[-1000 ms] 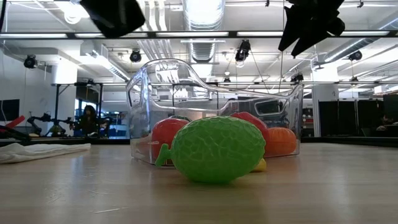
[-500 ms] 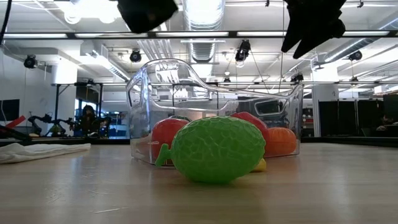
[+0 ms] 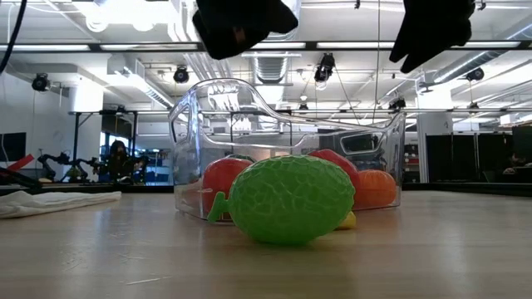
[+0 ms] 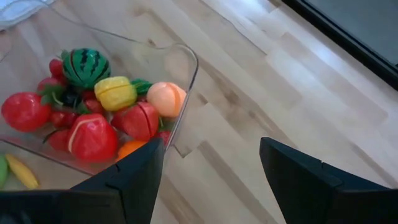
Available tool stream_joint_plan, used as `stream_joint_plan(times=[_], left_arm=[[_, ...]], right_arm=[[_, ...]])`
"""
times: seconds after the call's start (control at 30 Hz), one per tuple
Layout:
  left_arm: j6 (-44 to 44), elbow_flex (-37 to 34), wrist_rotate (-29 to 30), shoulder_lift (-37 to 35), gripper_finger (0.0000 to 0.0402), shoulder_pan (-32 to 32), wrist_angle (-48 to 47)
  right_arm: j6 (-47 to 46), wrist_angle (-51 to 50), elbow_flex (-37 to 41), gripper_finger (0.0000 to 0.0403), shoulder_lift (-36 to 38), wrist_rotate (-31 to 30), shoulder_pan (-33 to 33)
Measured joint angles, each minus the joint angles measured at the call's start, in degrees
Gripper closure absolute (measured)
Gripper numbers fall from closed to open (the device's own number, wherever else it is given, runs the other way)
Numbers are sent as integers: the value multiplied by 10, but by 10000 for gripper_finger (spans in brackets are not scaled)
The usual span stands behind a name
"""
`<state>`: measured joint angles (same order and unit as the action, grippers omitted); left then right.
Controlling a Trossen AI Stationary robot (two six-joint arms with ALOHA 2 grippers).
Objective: Pick and placing Produce into tupperware
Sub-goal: Put the melon into the transparent bin
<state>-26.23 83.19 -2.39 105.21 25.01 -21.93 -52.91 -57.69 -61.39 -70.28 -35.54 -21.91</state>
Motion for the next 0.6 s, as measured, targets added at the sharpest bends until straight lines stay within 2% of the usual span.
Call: stream_joint_plan(times=[0.23,0.43,0.6], left_arm=[[-10,5,-5,1,251,-11,-11],[-46,4,-3,-19,251,-23,-100],[60,3,19,-27,251,-38,-119]], right_arm=[[-19,-1,17,145,0,2,-23],[-49,-2,34,145,0,34,-34],[-72,-3,37,145,0,60,-34]])
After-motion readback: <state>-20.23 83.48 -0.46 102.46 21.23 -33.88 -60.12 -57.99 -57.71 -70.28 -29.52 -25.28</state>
